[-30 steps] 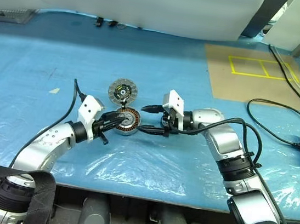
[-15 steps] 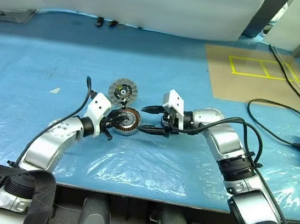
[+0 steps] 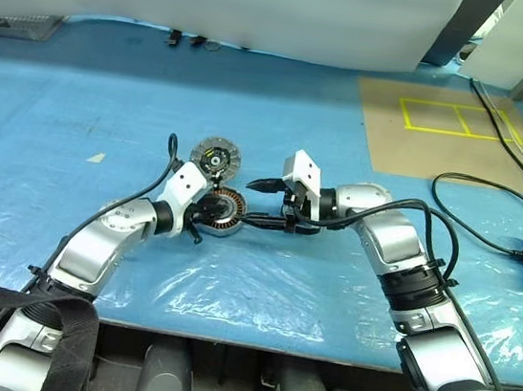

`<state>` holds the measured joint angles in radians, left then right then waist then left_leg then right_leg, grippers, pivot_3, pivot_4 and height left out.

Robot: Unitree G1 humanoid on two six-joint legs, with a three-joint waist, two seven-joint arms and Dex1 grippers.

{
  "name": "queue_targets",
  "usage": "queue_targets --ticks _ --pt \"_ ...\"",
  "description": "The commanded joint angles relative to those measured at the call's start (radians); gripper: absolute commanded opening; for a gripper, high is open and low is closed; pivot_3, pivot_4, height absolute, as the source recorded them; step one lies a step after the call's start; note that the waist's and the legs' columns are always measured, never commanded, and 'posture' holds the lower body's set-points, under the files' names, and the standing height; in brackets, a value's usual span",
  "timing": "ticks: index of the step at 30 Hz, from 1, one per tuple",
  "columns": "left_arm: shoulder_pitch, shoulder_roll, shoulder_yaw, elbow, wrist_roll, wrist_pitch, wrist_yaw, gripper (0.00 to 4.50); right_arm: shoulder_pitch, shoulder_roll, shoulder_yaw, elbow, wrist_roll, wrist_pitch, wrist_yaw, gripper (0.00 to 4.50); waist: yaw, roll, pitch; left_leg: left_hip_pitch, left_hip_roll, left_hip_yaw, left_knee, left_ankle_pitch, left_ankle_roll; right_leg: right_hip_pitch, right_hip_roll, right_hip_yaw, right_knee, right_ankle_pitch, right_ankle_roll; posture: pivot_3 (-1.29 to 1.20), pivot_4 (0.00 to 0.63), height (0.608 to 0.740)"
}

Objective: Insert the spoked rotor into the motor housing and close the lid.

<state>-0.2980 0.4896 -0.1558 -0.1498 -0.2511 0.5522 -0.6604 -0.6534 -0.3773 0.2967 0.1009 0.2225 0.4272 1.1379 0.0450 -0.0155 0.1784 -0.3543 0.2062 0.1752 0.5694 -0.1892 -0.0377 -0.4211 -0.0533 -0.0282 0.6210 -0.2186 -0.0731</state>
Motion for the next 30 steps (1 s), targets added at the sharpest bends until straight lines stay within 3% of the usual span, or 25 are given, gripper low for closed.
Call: queue_targets --ticks 1,30 --pt "-0.013 0.001 -0.002 0.004 0.013 0.001 -0.005 0.71 -0.027 0.002 -0.009 -0.038 0.014 -0.001 -0.001 3.55 0.000 0.000 0.000 0.000 0.000 0.000 0.000 0.000 0.000 0.000 0.000 0.000 0.000 0.000 0.000 0.00 0.150 0.740" --pt "-0.006 0.033 0.027 -0.100 -0.025 0.146 -0.018 0.71 -0.044 0.007 0.000 0.009 -0.005 -0.026 0.001 3.55 0.000 0.000 0.000 -0.001 0.000 0.000 -0.002 0.000 0.000 0.000 0.000 0.000 -0.002 0.000 0.000 0.00 0.150 0.740"
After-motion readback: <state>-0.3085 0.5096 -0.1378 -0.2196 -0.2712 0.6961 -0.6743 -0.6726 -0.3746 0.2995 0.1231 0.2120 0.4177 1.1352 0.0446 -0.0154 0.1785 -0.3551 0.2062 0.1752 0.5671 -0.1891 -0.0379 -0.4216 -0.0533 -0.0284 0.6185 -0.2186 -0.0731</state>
